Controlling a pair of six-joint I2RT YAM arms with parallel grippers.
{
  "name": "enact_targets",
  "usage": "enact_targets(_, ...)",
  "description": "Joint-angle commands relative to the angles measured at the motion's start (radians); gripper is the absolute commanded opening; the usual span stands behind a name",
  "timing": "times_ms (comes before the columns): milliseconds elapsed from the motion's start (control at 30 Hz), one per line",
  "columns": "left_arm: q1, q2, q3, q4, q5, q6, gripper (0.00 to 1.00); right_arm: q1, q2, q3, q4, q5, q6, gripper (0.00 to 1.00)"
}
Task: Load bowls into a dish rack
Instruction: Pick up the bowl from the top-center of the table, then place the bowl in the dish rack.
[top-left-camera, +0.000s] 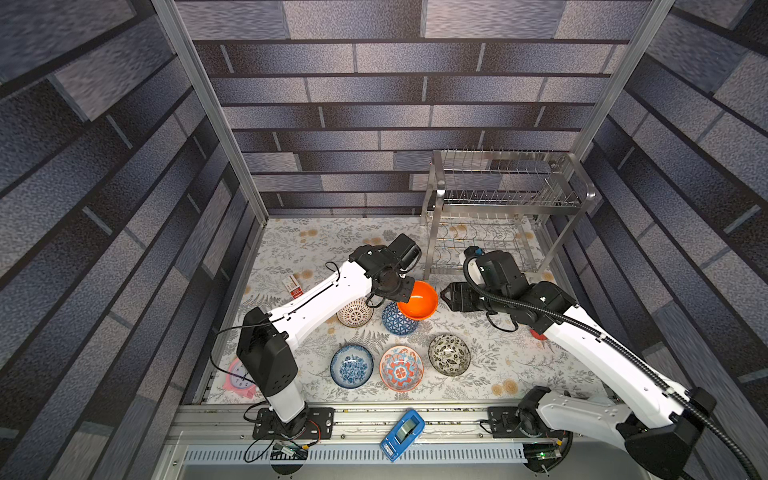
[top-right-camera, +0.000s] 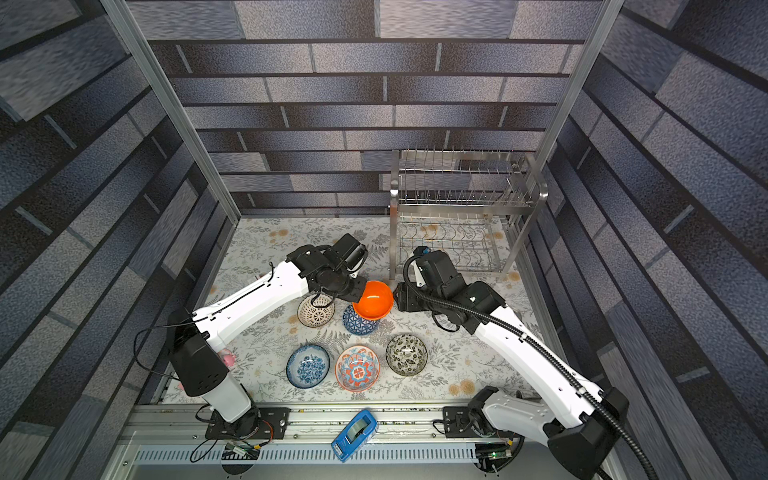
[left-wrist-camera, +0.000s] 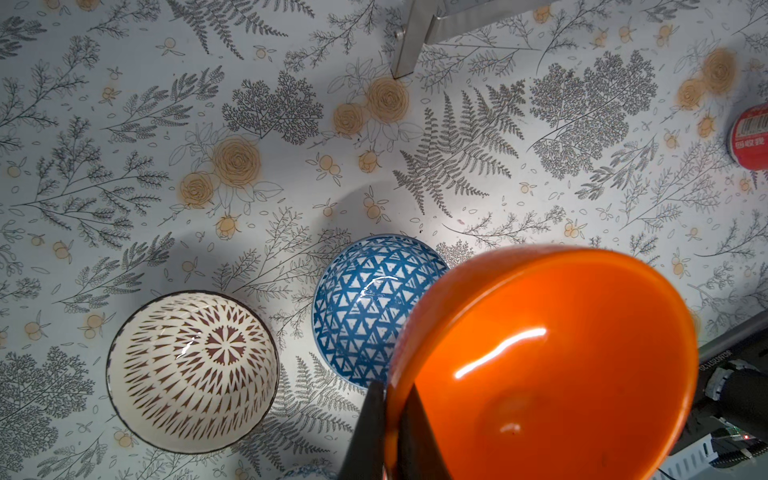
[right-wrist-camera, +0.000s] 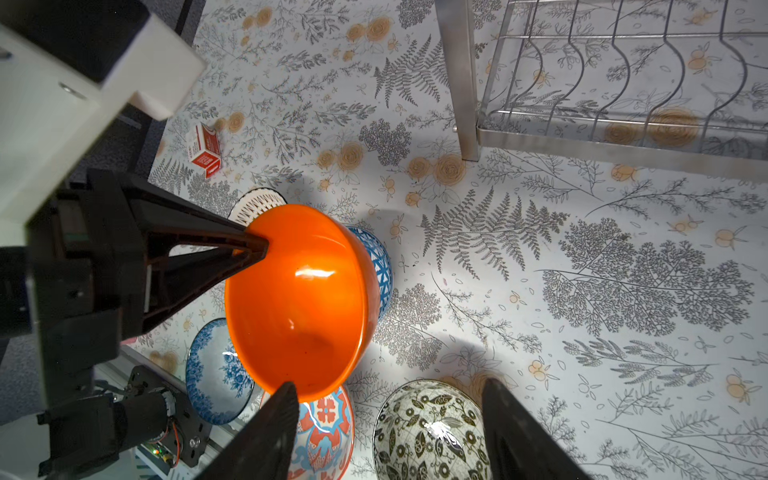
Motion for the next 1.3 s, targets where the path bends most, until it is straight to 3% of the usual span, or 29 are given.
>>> enact_targets(0,-0.022,0.017,0.043,-0.013,-0.032,-0.040,0.00,0.008,-0.025,-0.032,-0.048,-0.023,0.031,0.67)
enact_targets(367,-0.072,0.063,0.075,-0.026,-0.064,-0.088,0.00,0.015,0.014,-0.066,-0.013,-0.073,0.065,0.54)
enact_targets(1267,-0.132,0.075,0.081,0.018,-0.104,-0.144,0.00,0.016,0.150,-0.041,0.022,0.079,0.128,0.23)
